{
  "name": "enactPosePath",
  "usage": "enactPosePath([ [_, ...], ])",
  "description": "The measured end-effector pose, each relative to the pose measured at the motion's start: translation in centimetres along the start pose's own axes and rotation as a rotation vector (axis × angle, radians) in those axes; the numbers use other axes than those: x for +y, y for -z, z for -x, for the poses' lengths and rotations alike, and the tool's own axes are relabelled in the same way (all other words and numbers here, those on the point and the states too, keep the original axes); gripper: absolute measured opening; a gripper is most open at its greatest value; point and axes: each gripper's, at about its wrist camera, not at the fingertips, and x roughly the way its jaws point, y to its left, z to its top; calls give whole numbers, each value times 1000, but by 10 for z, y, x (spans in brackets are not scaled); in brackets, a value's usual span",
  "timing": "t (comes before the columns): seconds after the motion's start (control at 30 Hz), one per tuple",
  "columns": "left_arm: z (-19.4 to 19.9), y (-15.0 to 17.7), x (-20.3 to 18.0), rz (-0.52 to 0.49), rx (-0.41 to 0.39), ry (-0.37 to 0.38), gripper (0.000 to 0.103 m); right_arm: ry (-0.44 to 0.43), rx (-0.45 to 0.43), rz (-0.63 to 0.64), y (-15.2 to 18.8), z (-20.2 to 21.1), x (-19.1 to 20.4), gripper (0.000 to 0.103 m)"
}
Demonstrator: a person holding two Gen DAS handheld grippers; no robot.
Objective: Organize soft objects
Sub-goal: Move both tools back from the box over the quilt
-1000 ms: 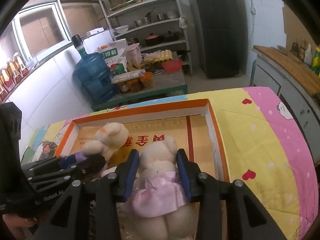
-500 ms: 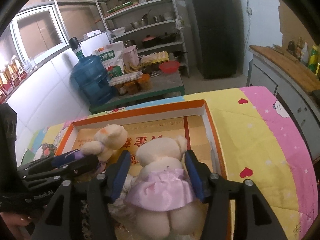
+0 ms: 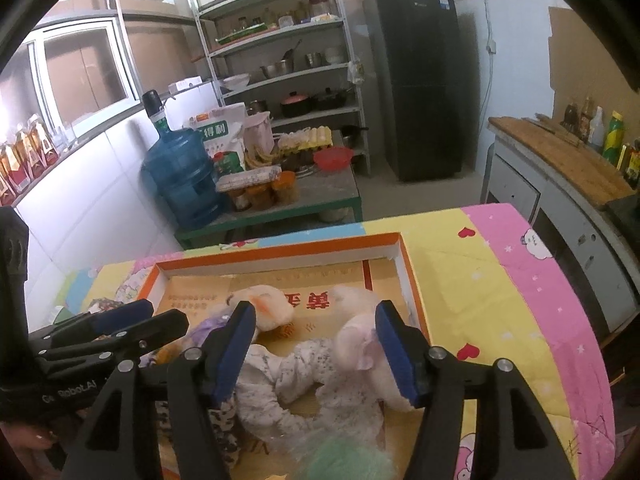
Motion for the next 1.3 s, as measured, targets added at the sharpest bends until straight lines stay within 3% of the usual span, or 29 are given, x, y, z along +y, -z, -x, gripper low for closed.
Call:
enactPosePath([
  [0.77,95,5,23,-33,-117,25,64,16,-72,23,5,69,69,62],
  [1.3,169,28,75,-37,-173,19,64,17,-99,66,25,107,151,62],
])
